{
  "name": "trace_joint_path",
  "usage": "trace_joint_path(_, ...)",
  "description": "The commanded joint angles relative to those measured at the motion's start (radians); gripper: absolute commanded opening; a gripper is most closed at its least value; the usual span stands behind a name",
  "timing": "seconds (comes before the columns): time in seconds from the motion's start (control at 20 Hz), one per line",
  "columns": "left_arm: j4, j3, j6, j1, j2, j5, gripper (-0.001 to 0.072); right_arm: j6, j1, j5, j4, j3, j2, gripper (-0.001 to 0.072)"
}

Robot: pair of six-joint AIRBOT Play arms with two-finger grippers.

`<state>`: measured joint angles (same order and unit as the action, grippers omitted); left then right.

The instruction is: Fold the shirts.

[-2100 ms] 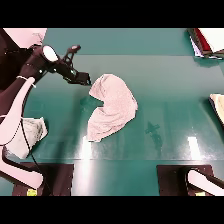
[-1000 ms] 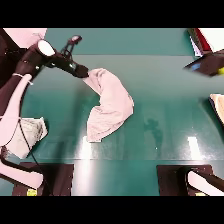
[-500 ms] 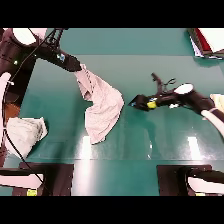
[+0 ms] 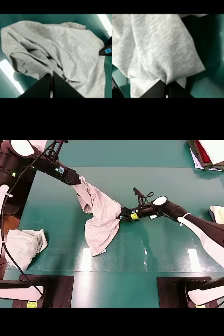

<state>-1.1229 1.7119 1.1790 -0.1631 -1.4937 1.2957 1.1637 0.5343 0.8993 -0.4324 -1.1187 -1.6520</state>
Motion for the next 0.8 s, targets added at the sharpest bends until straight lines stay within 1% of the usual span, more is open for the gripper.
trace_joint_path(0.0,-0.032,0.020,-0.002,0.000,0.058,-0.005,0.0020,-0.011,-0.066,-0.007,-0.059,-0.022,0.084,0.0013)
trace_joint_path(0.15,-0.131,0.103,-0.010,0.000,0.156,0.000,0.0021,0.040,-0.207,-0.004,-0.175,-0.023,0.288,0.0013)
trace_joint_path(0.25,-0.150,0.154,-0.014,0.000,0.238,-0.005,0.0021,0.041,-0.317,0.005,-0.207,-0.023,0.435,0.0013)
trace_joint_path(0.35,-0.149,0.189,-0.037,0.000,0.309,-0.007,0.0021,0.043,-0.420,0.058,-0.266,-0.072,0.541,0.0013)
trace_joint_path(0.55,-0.139,0.209,-0.035,0.000,0.436,-0.008,0.0021,0.049,-0.558,0.207,-0.390,-0.274,0.647,0.0013)
trace_joint_path(0.65,-0.095,0.210,-0.035,0.000,0.478,-0.001,0.0021,0.051,-0.594,0.272,-0.409,-0.372,0.672,0.0012)
trace_joint_path(0.75,-0.014,0.214,-0.035,0.000,0.515,0.002,0.0021,0.051,-0.619,0.332,-0.409,-0.455,0.700,0.0013)
